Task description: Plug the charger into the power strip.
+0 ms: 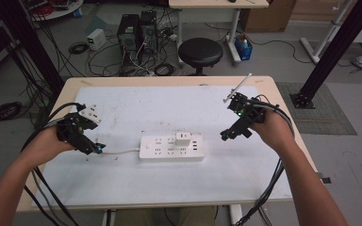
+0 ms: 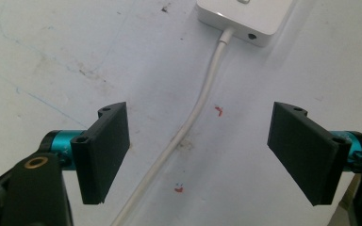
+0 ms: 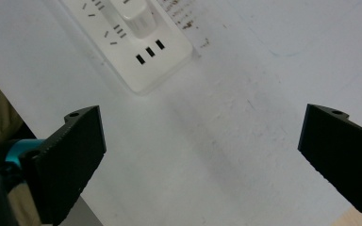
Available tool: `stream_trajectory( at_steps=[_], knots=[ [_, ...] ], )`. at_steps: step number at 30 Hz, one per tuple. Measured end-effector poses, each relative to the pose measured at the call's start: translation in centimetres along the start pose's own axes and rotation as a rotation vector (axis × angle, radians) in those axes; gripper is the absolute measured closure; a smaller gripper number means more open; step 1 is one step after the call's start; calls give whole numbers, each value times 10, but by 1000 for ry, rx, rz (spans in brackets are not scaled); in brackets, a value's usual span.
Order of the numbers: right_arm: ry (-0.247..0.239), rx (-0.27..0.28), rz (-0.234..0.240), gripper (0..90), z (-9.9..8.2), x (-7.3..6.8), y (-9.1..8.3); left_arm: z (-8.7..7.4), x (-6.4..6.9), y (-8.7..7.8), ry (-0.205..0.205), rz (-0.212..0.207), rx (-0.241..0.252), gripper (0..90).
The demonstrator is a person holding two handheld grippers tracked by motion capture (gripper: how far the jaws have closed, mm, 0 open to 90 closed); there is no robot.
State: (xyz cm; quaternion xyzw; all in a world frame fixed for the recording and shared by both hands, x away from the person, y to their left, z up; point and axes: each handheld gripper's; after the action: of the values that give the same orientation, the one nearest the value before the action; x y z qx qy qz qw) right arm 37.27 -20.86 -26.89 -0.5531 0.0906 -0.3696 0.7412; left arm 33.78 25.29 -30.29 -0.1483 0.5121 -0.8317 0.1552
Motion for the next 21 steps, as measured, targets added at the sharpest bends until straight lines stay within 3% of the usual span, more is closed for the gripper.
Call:
stream_trajectory(
  at_steps=[9,10,14,21],
  knots=[
    [48,-21,-8,7,-24,9,6,-6,-5,-1,-30,13,25,215],
    [49,-20,-4,7,-25,9,7,-6,-7,-2,-23,16,9,214],
    [42,-23,3,7,-25,8,11,-8,-8,0,-41,16,23,215],
    [41,-21,4,7,-23,6,13,-9,-9,-1,-39,22,17,214]
  ],
)
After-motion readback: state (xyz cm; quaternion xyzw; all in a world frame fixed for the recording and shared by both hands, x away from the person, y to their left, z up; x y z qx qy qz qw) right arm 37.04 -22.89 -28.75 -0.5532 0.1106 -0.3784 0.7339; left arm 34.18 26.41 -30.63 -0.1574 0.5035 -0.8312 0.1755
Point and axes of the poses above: each handheld gripper's, and its own axes: y roughly forward along the jaws, z roughly out of its top, x roughly to its right, and after that the axes turned 15 degrees about -z, right-handed
